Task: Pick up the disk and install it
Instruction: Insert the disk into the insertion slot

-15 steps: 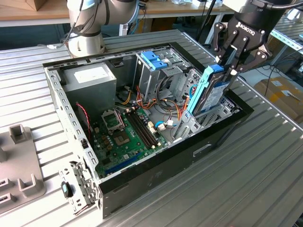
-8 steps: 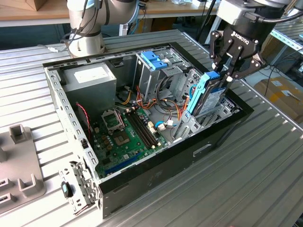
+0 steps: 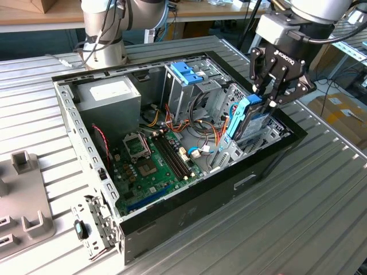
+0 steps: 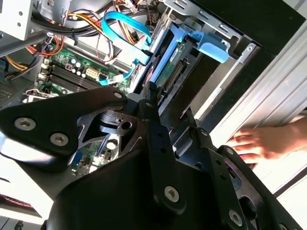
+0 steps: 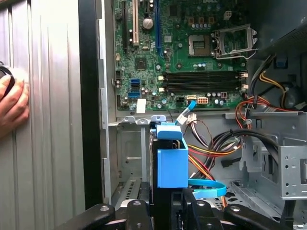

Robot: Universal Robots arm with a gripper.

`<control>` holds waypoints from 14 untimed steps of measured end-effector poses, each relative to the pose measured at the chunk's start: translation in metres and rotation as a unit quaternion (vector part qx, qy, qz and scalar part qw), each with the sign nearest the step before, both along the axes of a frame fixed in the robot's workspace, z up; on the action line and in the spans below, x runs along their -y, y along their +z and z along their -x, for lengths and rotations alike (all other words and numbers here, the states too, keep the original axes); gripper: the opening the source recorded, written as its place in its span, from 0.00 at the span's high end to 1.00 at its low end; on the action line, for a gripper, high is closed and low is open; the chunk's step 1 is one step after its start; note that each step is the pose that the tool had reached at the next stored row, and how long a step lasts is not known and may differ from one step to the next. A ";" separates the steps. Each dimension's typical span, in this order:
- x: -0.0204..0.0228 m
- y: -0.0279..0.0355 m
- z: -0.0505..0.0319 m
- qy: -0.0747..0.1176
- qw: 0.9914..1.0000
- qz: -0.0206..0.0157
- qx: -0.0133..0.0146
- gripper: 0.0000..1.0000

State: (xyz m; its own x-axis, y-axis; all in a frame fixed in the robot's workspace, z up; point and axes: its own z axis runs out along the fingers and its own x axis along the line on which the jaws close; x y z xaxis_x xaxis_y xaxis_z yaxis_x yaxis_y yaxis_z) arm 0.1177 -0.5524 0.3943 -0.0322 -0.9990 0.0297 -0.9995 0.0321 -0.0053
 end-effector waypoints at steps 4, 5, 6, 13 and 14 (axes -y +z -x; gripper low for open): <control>0.0000 -0.0090 0.0000 0.000 1.000 0.000 0.000 0.65; 0.0000 -0.0112 0.0000 0.000 1.000 0.000 0.000 0.65; 0.0000 -0.0131 0.0000 0.000 1.000 0.000 0.000 0.65; 0.0000 -0.0198 0.0000 0.000 1.000 0.001 0.000 0.65; 0.0000 -0.0199 0.0000 0.000 1.000 0.000 0.000 0.65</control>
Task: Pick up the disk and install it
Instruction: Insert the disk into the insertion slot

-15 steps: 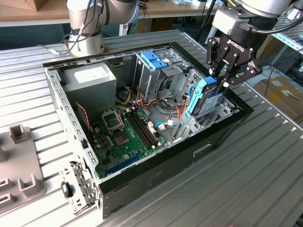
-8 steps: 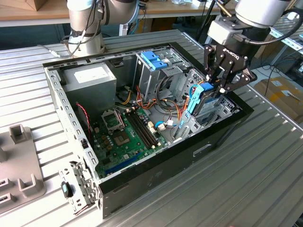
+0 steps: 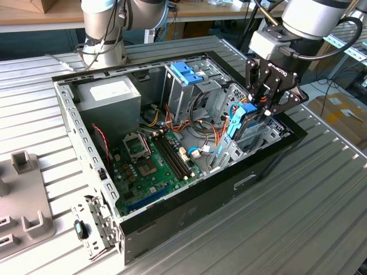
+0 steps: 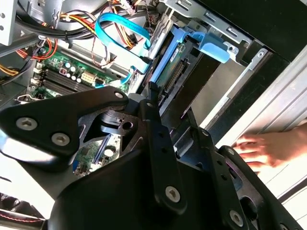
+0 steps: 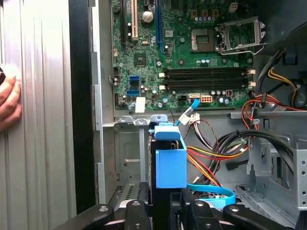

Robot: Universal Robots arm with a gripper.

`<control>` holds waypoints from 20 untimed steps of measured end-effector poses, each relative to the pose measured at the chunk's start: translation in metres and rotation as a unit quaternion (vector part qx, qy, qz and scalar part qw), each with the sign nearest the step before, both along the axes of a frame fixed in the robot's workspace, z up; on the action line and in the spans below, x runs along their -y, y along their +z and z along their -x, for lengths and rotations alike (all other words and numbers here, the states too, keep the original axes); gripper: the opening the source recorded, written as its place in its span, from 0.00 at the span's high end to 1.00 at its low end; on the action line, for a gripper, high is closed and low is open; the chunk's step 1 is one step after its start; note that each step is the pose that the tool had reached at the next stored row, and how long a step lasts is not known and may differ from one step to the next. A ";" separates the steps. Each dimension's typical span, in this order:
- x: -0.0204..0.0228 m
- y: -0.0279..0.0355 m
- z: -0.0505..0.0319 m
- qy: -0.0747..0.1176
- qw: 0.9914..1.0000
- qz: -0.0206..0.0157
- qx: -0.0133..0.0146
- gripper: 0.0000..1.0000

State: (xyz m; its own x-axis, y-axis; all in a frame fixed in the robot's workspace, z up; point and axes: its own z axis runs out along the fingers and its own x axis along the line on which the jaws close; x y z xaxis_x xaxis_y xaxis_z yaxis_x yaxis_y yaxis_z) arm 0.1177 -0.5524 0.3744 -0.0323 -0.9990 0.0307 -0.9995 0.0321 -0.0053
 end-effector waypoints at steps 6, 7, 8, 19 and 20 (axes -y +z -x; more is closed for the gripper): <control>0.0000 0.0000 0.0003 0.000 1.000 0.000 0.000 0.58; 0.0000 -0.0002 0.0010 0.000 1.000 0.000 0.000 0.58; -0.0002 -0.0001 0.0010 0.000 1.000 0.000 0.000 0.58; -0.0044 -0.0004 0.0010 0.000 1.000 0.000 0.000 0.58; -0.0056 -0.0005 0.0008 0.000 1.000 0.000 0.000 0.58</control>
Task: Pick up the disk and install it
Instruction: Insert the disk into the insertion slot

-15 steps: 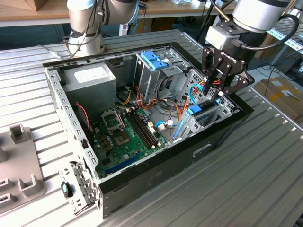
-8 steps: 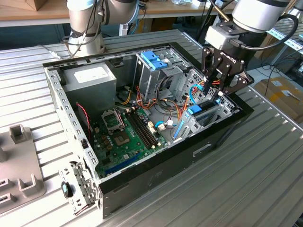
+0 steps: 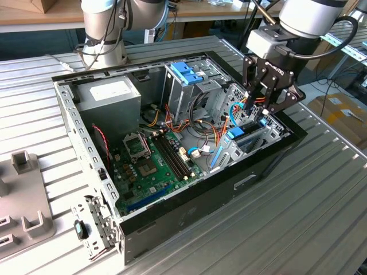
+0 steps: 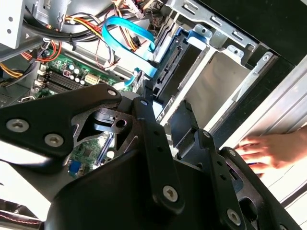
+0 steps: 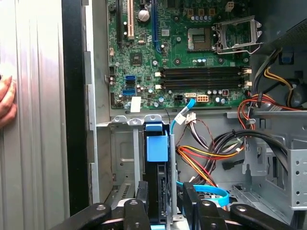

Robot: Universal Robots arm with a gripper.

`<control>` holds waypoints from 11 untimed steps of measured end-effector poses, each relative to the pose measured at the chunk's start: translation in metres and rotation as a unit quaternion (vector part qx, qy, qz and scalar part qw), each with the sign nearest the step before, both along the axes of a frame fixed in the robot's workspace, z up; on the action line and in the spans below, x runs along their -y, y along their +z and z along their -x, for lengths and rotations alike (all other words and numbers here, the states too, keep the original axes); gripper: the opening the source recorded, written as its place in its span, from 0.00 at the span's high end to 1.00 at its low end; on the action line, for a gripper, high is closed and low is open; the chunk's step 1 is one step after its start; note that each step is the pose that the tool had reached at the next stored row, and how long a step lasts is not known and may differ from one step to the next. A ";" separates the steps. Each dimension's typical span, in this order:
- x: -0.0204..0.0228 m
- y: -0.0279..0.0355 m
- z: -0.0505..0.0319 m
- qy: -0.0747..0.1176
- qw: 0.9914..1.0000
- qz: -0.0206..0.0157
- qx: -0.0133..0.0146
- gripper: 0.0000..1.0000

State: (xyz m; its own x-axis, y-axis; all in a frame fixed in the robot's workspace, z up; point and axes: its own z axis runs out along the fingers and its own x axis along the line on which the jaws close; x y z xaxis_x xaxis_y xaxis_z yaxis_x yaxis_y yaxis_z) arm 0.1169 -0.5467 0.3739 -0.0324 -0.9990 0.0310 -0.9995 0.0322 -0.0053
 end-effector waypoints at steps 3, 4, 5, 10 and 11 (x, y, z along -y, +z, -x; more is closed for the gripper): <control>-0.0035 -0.0005 -0.0027 0.000 1.000 0.000 0.000 0.58; -0.0055 -0.0008 -0.0044 0.000 1.000 0.000 0.000 0.58; -0.0078 -0.0010 -0.0067 0.000 1.000 0.000 0.000 0.58; -0.0113 -0.0016 -0.0117 0.000 1.000 0.000 0.000 0.58; -0.0096 -0.0017 -0.0116 0.000 1.000 -0.001 0.000 0.58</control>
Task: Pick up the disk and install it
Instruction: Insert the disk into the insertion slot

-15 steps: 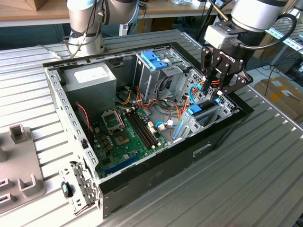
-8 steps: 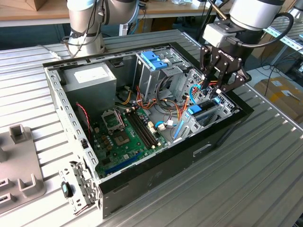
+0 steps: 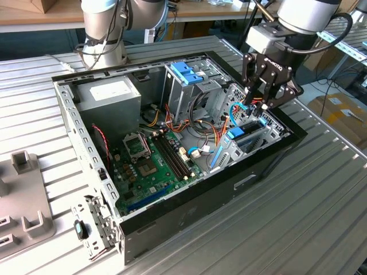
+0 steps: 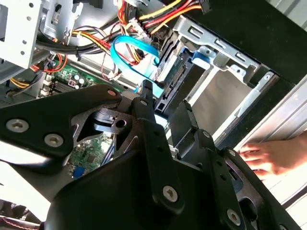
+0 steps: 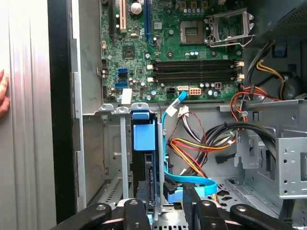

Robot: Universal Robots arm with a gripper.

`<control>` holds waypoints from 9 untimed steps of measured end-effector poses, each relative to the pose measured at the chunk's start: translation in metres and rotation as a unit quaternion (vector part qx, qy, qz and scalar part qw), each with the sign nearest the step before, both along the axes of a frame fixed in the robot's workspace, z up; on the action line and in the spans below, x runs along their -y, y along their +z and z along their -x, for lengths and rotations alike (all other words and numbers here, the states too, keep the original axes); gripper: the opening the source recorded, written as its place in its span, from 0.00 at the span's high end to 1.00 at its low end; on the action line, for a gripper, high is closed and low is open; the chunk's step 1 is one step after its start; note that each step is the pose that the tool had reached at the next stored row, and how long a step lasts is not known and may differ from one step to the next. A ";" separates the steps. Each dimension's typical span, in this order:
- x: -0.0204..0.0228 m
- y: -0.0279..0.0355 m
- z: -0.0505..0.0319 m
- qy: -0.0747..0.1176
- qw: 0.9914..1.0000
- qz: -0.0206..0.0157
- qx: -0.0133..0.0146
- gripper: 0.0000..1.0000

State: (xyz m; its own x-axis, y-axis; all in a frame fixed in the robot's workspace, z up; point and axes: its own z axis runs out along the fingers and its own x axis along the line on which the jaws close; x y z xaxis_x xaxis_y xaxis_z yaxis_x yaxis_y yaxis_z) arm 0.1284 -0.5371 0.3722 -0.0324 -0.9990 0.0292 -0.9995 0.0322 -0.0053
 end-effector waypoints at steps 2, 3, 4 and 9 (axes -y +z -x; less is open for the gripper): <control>0.0085 -0.0002 0.0026 0.000 1.000 -0.001 0.001 0.58; 0.0111 -0.0009 0.0037 0.000 1.000 -0.001 0.002 0.58; 0.0129 -0.0021 0.0051 0.000 1.000 -0.001 0.002 0.58; 0.0147 -0.0125 0.0088 0.000 1.000 -0.001 0.002 0.58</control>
State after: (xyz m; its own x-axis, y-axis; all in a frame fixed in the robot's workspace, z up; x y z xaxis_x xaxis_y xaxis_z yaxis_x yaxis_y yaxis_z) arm 0.1197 -0.5519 0.3596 -0.0320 -0.9991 0.0265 -0.9995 0.0317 -0.0091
